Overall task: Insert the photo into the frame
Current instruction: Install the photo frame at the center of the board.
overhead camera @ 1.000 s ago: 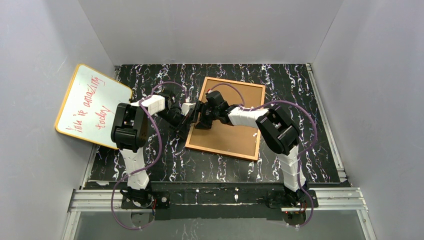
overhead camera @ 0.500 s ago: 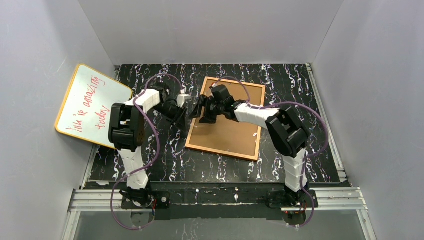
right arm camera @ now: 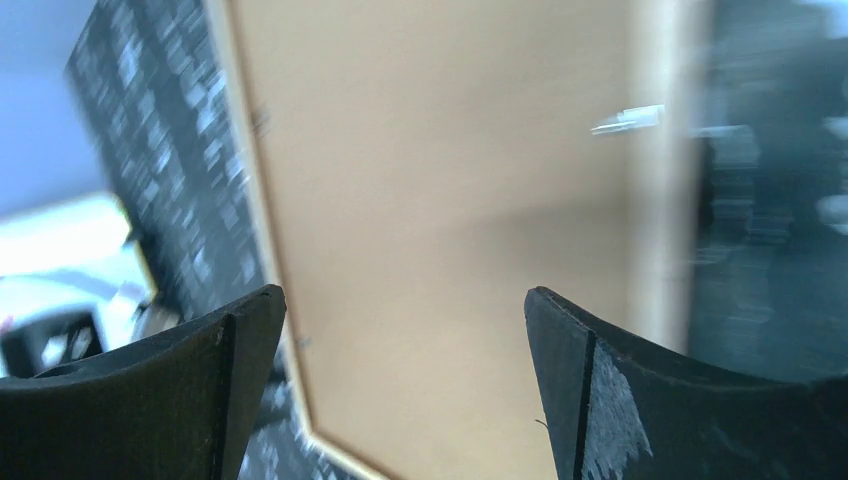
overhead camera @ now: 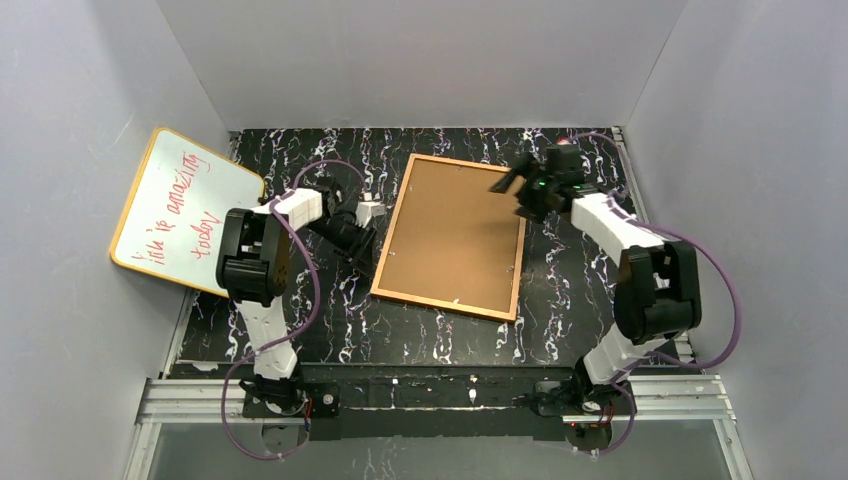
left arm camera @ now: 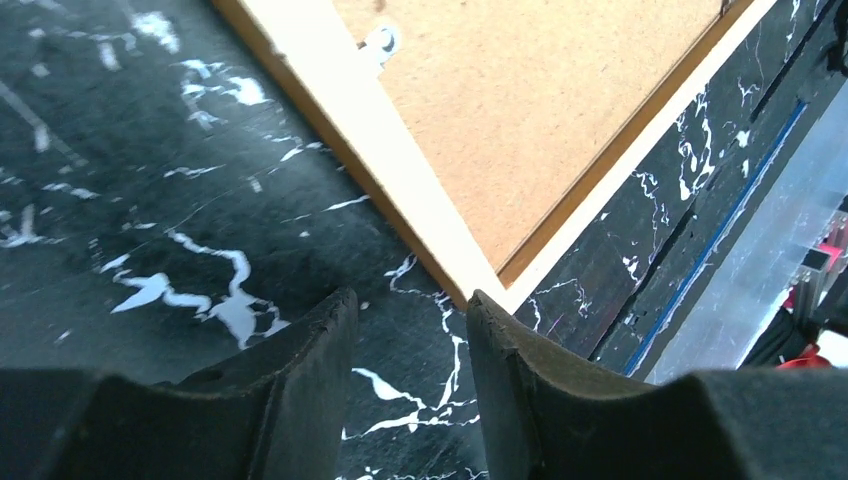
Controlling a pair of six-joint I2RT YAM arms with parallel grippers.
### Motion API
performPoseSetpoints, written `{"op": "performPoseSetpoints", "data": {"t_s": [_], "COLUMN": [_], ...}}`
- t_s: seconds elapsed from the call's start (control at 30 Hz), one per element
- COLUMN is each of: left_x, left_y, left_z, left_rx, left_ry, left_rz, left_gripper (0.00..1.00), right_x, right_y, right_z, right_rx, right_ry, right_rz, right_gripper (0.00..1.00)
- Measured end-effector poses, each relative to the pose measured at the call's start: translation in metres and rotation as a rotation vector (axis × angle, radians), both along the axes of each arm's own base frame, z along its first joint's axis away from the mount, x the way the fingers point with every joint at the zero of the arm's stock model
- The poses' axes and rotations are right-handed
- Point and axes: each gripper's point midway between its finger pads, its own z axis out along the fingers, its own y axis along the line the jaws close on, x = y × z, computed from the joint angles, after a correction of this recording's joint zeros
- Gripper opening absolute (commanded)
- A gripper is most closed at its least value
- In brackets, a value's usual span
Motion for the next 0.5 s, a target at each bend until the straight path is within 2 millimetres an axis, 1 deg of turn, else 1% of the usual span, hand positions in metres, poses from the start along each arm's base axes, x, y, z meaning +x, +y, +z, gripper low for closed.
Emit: {"op": "performPoseSetpoints", "data": {"t_s": [0.07,0.13,0.2,0.23,0.3,0.37,0.5], "left_x": [-0.005,-0.009,-0.013,-0.014,-0.016,-0.018,-0.019], "left_y": [-0.006,-0.013,-0.019,-0.022,-0.025,-0.027,-0.028], "left_z": [0.000,0.000,-0.001,-0.001,-0.001,-0.001,-0.001], "left_rx": [0.002,0.002,0.001,0.001,0.003,0.006,0.003], "left_ry": [-0.005,-0.014,-0.016,-0.017,-0.021,-0.026,-0.042], "left_rz": [-0.024,-0.051,-0.074,-0.083,-0.099,-0.110,-0.123], "left_gripper": [0.43,0.43,0.43,0.43,0.42,0.42,0.42], "right_x": [0.006,0.005,0.001,0.001,0.001,0.004,0.008], "right_y": [-0.052,-0.087,-0.111,-0.116,-0.119,-0.116,-0.104], "right_z": [-0.015,-0.030,-0.044,-0.048,-0.056,-0.068,-0.102], "right_rx": [-0.051,-0.091,-0.121,-0.131,-0.141,-0.142,-0.109], "right_ry": [0.030,0.066,0.103,0.115,0.132,0.158,0.236], "right_rz": [-0.133,-0.223,-0.282,-0.295,-0.295,-0.283,-0.243], "right_gripper": [0.99,0.99,0.99,0.99,0.99,0.99,0.99]}}
